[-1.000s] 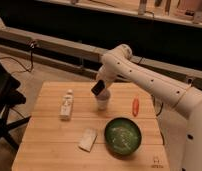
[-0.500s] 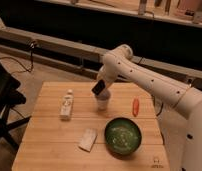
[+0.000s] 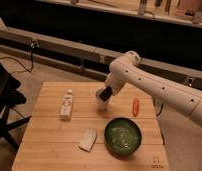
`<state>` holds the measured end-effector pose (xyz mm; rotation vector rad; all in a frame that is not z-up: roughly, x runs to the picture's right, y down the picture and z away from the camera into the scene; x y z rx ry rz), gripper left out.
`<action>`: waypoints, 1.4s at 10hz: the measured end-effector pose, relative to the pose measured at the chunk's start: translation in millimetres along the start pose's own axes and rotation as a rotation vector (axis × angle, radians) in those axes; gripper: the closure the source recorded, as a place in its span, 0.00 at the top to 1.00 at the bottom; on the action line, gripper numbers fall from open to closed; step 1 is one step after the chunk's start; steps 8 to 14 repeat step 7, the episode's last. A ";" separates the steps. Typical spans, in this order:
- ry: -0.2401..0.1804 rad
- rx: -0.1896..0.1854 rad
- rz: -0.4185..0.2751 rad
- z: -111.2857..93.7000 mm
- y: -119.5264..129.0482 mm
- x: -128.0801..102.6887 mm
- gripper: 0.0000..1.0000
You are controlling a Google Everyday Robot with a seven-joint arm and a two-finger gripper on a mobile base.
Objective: Place the eraser in the ceramic cup
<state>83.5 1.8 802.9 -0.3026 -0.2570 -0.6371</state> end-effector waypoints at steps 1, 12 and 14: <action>0.008 -0.001 0.004 0.4 -0.8 4.8 0.80; 0.008 0.028 -0.035 2.0 -25.6 4.3 0.80; 0.008 0.028 -0.035 2.0 -25.6 4.3 0.80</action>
